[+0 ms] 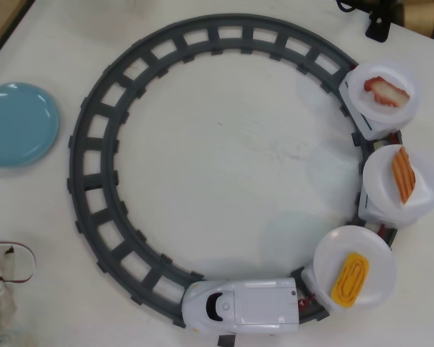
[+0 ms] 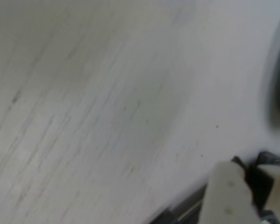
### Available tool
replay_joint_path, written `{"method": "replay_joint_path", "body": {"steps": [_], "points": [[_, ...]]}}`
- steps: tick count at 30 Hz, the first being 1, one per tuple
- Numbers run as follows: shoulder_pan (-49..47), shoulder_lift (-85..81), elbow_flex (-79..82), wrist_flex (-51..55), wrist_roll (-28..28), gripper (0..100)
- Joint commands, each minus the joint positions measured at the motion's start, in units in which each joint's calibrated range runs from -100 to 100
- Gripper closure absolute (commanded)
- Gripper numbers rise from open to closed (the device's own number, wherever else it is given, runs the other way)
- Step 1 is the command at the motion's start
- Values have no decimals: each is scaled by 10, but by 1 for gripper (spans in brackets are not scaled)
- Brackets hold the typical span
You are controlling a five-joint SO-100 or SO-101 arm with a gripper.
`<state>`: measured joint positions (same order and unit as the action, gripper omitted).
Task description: Pick up the sushi from the Shinkansen and put it on the blue dish
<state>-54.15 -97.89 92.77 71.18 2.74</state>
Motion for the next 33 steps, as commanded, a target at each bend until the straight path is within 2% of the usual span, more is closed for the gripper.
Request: {"method": "replay_joint_path", "body": {"steps": [1,33], "points": [[6,-1,3,16,4,97],[7,0,-31,20,5,97]]}}
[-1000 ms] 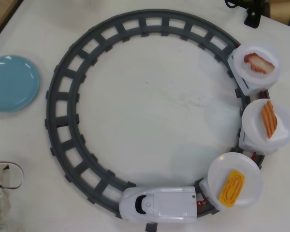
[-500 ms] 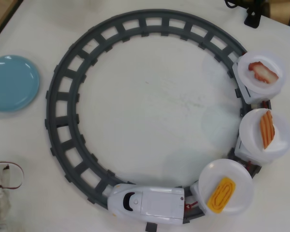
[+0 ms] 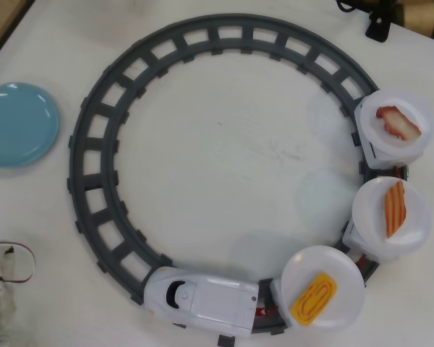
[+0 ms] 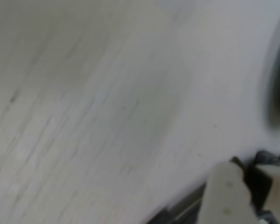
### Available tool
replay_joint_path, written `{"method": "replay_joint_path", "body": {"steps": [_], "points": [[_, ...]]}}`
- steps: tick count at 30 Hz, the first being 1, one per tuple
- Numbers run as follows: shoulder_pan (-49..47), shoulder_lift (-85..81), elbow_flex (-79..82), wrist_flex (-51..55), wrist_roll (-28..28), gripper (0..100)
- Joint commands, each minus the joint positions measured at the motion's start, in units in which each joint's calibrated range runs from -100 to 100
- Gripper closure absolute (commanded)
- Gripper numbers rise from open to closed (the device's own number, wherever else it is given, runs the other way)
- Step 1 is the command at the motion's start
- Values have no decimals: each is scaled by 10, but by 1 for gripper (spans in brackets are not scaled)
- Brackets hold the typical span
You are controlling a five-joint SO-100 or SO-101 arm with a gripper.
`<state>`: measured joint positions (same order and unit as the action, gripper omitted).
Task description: Pick up the sushi from the Shinkansen and put it on the blue dish
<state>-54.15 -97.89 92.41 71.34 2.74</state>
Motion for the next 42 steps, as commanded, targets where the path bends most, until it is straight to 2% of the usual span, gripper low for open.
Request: {"method": "replay_joint_path", "body": {"steps": [1,6,16,21,30,42], "points": [[7,0,-32,19,6,97],[8,7,-71,20,29,97],[65,9,-152,39,25,96],[67,10,-206,83,25,96],[68,14,-262,86,29,96],[69,328,-491,81,25,97]]}}
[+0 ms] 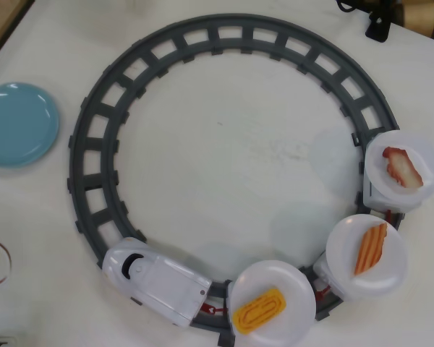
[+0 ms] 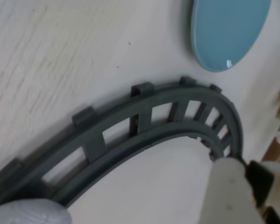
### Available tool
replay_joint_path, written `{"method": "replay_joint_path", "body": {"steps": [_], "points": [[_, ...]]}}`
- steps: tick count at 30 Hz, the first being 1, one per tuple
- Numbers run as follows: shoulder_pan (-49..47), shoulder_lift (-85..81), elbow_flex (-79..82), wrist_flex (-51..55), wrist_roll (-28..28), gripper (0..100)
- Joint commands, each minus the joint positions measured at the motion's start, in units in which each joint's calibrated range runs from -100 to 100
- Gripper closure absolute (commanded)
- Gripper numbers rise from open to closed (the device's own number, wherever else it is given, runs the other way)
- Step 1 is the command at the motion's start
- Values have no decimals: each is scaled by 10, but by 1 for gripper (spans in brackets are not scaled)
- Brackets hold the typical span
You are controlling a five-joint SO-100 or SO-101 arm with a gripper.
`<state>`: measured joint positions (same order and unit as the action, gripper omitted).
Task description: Pick up the sushi from the Shinkansen and put it on the blue dish
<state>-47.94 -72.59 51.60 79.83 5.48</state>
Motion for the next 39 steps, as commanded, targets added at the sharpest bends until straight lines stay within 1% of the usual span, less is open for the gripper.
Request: {"method": "replay_joint_path", "body": {"steps": [1,6,11,16,22,26,35,39], "points": [[14,98,-108,0,-3,97],[84,198,-220,2,3,97],[128,281,-279,28,53,97],[177,337,-348,62,85,97],[219,376,-430,133,144,96],[236,399,-459,193,178,96],[346,439,-461,194,227,96],[379,456,-461,194,244,88]]}}
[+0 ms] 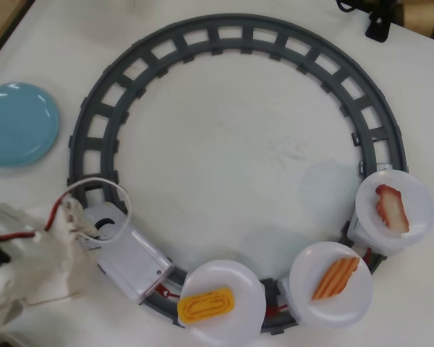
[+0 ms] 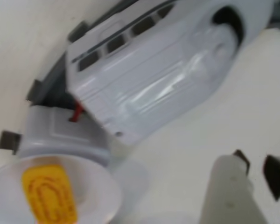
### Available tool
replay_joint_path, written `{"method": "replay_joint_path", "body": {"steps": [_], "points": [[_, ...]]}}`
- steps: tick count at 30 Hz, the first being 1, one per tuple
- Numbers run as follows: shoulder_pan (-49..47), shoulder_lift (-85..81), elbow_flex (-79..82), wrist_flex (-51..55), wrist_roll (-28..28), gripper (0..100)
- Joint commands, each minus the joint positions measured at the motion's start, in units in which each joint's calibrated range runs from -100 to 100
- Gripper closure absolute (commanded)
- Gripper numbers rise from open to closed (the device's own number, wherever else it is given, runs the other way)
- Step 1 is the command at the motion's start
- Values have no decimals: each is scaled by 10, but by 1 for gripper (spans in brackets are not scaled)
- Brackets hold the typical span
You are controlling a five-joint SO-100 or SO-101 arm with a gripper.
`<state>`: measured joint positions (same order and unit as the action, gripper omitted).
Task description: Pick up the sushi from the Shinkansen and put it on the blue dish
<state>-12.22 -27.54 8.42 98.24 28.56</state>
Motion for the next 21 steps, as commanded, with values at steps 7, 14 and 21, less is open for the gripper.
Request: {"method": "replay_joint_path", "body": {"steps": [7,14,21], "points": [[61,24,-29,10,22,79],[97,30,-20,10,27,79],[164,80,-20,10,24,79]]}}
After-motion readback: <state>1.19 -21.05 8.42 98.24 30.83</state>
